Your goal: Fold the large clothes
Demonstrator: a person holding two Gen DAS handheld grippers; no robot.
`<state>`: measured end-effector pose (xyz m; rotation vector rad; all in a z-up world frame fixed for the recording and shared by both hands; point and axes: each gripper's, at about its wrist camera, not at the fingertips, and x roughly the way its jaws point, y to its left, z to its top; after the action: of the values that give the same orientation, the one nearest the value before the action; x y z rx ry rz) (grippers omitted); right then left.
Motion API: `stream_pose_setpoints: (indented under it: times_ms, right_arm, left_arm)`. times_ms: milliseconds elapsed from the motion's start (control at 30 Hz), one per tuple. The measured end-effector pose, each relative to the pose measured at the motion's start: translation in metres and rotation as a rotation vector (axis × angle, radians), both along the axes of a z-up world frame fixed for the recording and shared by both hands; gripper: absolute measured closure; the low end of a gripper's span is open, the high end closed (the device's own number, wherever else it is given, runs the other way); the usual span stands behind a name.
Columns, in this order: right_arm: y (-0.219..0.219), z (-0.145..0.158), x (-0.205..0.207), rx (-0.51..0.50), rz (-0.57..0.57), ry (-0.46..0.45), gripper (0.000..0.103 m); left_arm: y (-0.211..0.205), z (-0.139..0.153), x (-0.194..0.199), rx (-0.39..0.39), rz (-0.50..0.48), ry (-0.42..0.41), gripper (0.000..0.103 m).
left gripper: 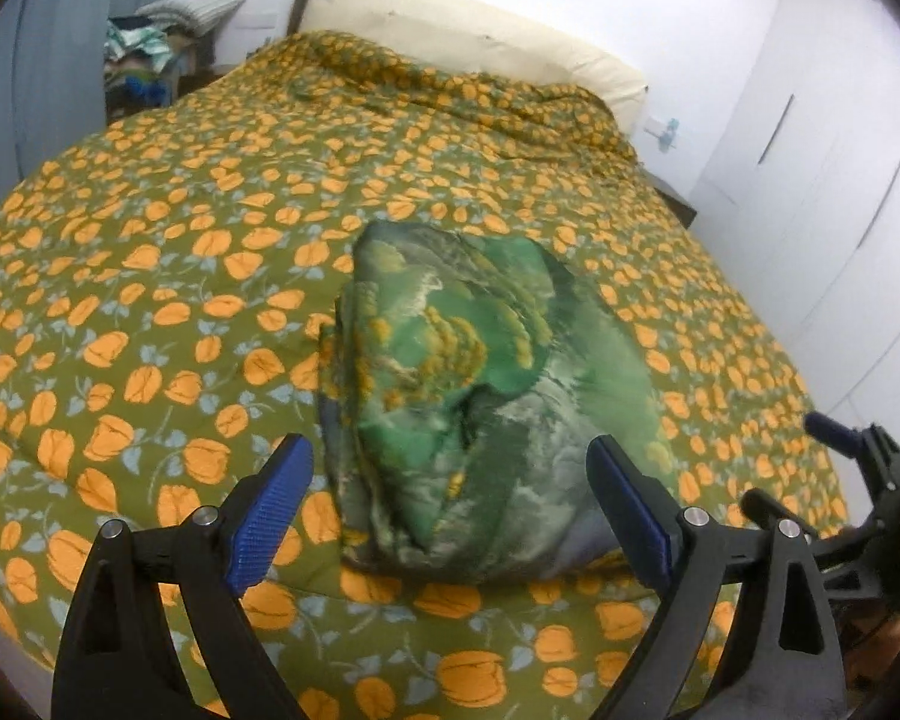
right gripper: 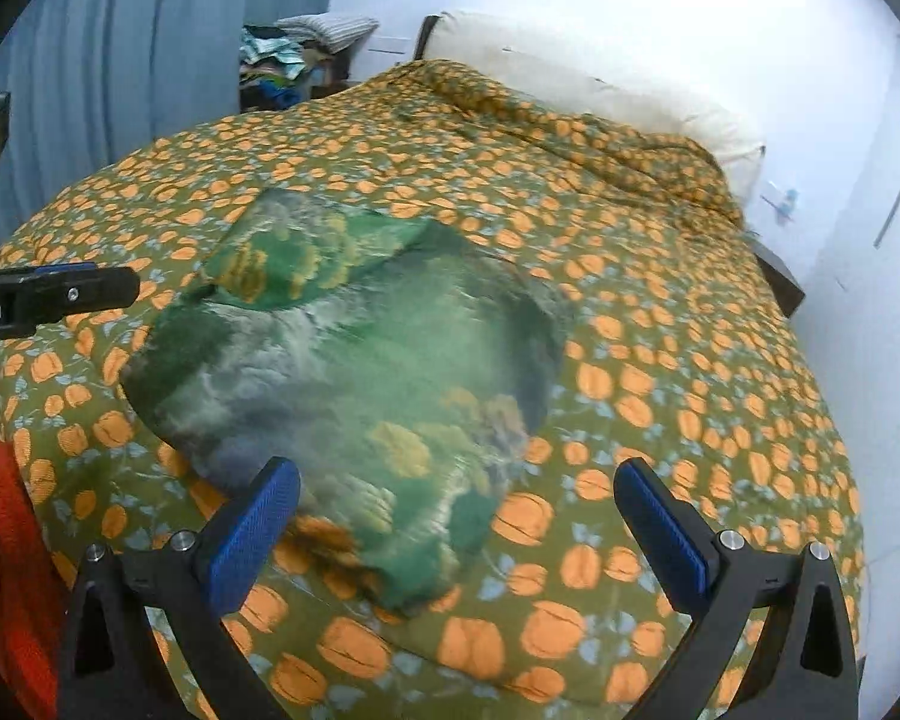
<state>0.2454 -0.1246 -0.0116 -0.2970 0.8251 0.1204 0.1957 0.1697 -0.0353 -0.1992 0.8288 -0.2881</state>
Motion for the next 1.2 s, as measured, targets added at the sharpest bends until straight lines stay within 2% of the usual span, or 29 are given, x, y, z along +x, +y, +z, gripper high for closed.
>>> stream_pose_setpoints:
  times_ms: [400,500,567,600,633,700,800,867,933,1000,1067,1200]
  right_arm:
    - [-0.033,0.009,-0.021,0.001,-0.072,-0.021,0.0]
    - [-0.037,0.009,-0.023,0.02,-0.066,-0.016,0.0]
    - [-0.048,0.006,-0.022,0.099,-0.058,0.009,0.0]
    - [-0.056,0.002,-0.02,0.156,-0.061,0.031,0.0]
    - [-0.066,-0.004,-0.018,0.208,-0.07,0.056,0.0]
    - [-0.082,-0.016,-0.013,0.267,-0.105,0.095,0.0]
    - [-0.109,-0.036,-0.002,0.377,-0.167,0.155,0.0]
    - [-0.121,-0.047,0.006,0.494,-0.173,0.183,0.0]
    - [-0.127,-0.056,0.017,0.654,-0.145,0.209,0.0]
    - [-0.129,-0.072,0.036,0.843,-0.107,0.233,0.0]
    - [-0.126,-0.092,0.057,0.916,-0.079,0.267,0.0]
    - [-0.107,-0.145,0.098,0.942,-0.032,0.38,0.0]
  left_arm:
    - [-0.024,0.004,-0.016,0.056,-0.02,0.011,0.009]
    - [-0.019,0.003,-0.005,0.107,-0.019,0.03,0.009]
    - [-0.005,0.005,0.006,0.115,0.0,0.021,0.009]
    - [0.009,0.006,0.016,0.078,0.015,0.027,0.009]
    - [0.024,0.004,0.026,0.013,0.018,0.049,0.009]
    - [0.052,-0.009,0.052,-0.186,-0.014,0.143,0.009]
    - [0.061,-0.036,0.08,-0.352,-0.087,0.255,0.009]
    - [0.052,-0.053,0.091,-0.354,-0.124,0.278,0.009]
    - [0.04,-0.078,0.102,-0.32,-0.143,0.325,0.009]
    - [0.038,-0.108,0.11,-0.321,-0.13,0.376,0.003]
    - [0.043,-0.127,0.113,-0.33,-0.096,0.387,0.0]
    - [0.046,-0.166,0.112,-0.324,-0.05,0.421,0.0]
